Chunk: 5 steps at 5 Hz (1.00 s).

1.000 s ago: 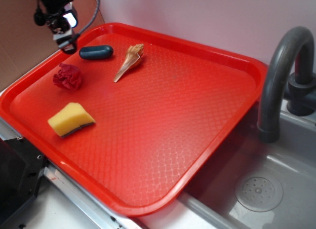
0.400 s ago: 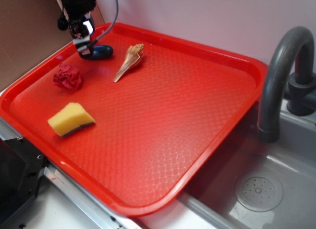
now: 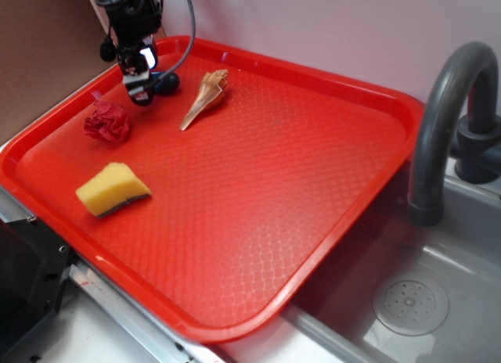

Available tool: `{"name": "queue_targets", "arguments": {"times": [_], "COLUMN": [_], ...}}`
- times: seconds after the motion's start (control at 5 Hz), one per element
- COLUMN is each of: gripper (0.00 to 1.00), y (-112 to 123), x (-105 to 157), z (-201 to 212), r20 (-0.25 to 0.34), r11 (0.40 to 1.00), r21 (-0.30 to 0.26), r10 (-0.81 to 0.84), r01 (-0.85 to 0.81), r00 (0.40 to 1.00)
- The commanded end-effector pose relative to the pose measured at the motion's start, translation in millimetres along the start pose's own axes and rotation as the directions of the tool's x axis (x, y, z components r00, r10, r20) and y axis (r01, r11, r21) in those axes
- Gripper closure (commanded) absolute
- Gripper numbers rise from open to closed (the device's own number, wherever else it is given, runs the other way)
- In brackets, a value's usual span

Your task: Grab the plastic pickle.

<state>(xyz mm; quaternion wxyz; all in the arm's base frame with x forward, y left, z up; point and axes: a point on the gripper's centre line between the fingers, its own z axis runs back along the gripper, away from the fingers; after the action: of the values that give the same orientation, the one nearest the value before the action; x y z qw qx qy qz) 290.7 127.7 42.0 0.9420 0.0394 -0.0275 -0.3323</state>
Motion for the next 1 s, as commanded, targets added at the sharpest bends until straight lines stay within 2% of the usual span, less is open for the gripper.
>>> {"name": "queue_targets", "arguments": {"times": [0.0,0.2,0.4,0.6,0.8], "gripper": [0.36,1.0,1.0,1.0,1.0], "y": [-7,-12,-14,-15,-25], "x": [4,4,3,-7,-40], "z": [-12,-7,-6,23,74], "r20": [-0.016,0.011,-0.006,-0.027,0.083], "r11": [0.998,0.996,0.997,0.988,0.904], "r21": [0.018,0.033,0.041,0.133,0.264], "r10": [-0.059,-0.088,-0.071,0.081,0.327], "r01": [0.059,0.087,0.071,-0.077,-0.337], "r00": [0.998,0.996,0.997,0.996,0.941]}}
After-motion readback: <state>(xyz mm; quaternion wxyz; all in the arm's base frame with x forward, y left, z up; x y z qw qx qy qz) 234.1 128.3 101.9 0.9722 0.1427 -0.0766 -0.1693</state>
